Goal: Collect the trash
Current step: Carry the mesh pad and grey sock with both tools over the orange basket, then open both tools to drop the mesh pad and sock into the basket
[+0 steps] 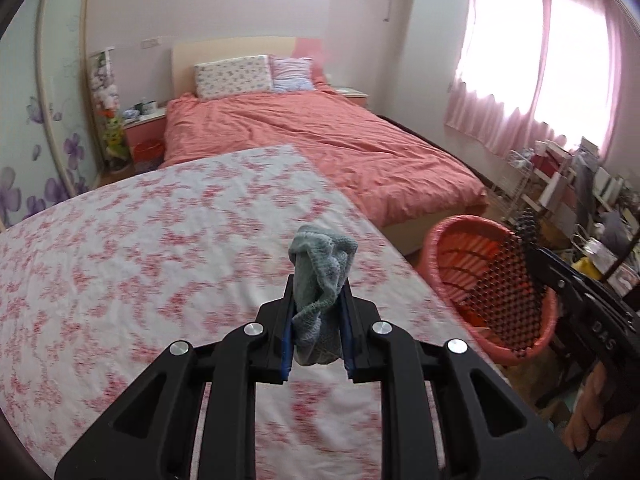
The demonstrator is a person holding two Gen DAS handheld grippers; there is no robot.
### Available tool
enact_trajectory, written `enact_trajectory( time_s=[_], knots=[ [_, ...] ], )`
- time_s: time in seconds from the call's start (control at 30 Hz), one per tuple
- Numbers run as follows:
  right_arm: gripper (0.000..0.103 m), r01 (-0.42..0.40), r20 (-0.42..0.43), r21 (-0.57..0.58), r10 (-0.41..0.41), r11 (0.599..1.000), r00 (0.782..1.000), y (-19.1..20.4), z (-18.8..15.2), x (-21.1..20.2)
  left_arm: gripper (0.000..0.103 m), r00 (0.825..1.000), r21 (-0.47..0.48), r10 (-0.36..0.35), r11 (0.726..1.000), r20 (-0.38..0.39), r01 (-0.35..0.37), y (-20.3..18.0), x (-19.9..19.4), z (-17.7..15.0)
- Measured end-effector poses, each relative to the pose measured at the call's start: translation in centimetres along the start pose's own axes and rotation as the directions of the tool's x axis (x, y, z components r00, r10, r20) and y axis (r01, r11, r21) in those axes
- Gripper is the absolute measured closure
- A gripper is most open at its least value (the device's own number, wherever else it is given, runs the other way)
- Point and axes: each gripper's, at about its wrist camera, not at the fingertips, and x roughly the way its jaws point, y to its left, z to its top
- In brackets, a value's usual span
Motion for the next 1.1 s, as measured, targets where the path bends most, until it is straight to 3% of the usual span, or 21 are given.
enact_trajectory(
  time_s=[0.23, 0.6, 0.83, 1.1],
  knots=[
    [0.093, 0.056, 0.021, 0.049, -0.057, 0.997, 0.998, -3.7, 0.0, -1.0, 0.084, 0.993, 0.028, -0.116, 0.993, -0.008, 0.117, -4.1, 0.9, -0.2],
    [0.093, 0.128, 0.038, 0.116, -0.133, 0.985, 0.99, -9.1, -0.1, -1.5, 0.084, 0.962, 0.08, -0.268, 0.959, -0.042, 0.271, -10.8, 3.2, -0.2],
    [0.093, 0.136, 0.034, 0.149, -0.142, 0.979, 0.989, -11.5, -0.4, -1.0, 0.084, 0.946, 0.092, -0.312, 0.943, -0.082, 0.319, -13.5, 4.8, -0.6],
    [0.093, 0.13, 0.021, 0.168, -0.135, 0.977, 0.991, -13.0, -0.5, 0.1, 0.084, 0.941, 0.096, -0.313, 0.941, -0.127, 0.326, -15.3, 6.2, -0.8]
  ],
)
